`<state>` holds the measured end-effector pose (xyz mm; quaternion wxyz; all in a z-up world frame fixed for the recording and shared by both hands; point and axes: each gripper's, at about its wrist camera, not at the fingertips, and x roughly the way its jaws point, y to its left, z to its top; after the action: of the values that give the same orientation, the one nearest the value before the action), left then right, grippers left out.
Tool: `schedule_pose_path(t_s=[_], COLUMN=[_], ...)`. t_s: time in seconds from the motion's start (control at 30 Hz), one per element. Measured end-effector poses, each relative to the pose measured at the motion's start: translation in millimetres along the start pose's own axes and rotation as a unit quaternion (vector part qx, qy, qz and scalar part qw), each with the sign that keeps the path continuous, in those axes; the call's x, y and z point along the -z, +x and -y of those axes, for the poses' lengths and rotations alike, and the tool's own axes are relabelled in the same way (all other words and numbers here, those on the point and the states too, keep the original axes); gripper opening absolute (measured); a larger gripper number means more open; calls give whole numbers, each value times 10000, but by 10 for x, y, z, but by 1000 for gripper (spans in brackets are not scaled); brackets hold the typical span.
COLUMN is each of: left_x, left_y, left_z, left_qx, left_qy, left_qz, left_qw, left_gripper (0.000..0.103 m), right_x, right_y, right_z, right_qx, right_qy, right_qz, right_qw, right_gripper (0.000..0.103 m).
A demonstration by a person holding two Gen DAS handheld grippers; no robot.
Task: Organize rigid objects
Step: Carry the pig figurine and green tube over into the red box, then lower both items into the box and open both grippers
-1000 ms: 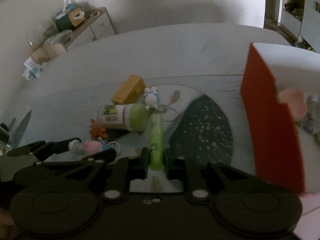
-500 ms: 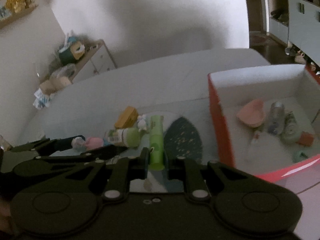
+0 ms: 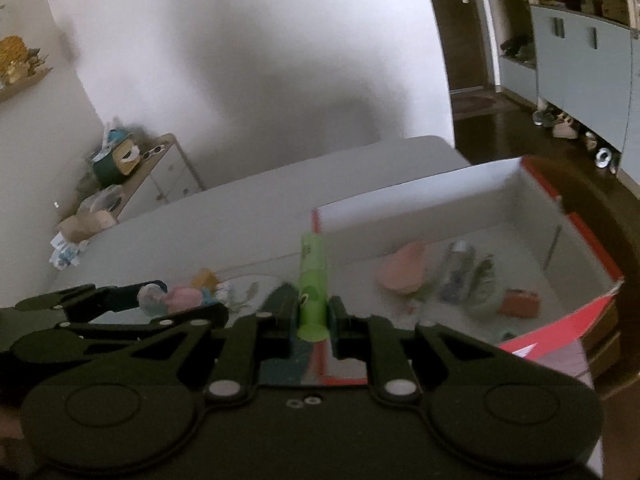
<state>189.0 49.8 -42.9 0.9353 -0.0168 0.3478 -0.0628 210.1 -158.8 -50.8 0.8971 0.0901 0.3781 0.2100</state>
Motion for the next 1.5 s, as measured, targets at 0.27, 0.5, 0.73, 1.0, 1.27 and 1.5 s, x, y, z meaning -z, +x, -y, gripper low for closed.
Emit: schedule_pose_path(t_s=[0.27,0.5,0.73,1.0,1.27,1.5], left_x=[-210,-317,-385,-479,-503,-480], left_y=[254,588,923,1409,1817,2063], left_z=[539,985,1261,1432,1554,1553], left_qx=[172,209,337,369,351,256], left_qy=[267,531,606,530,504,385], left_qz=[-32,-161,-432,-945,-1412,-1791], left_qw=[9995,9982,9967,9934,9881,9827], left_gripper=[80,80,80,80,80,80], right_x=[-55,-128,-222,-363,-418,-467], right_y=[-100,-69,24,233,501,714], right_z=[539,939,1263,1536,1669,1684], right_qx=[173,370,488,609,714,650], right_qy=[101,169,130,56,-86,-210], right_qz=[24,-12,-60,-180,-438,-680], right_qw=[9998,9992,9987,9980,9965,9953], right_gripper=[14,14,14,14,14,14])
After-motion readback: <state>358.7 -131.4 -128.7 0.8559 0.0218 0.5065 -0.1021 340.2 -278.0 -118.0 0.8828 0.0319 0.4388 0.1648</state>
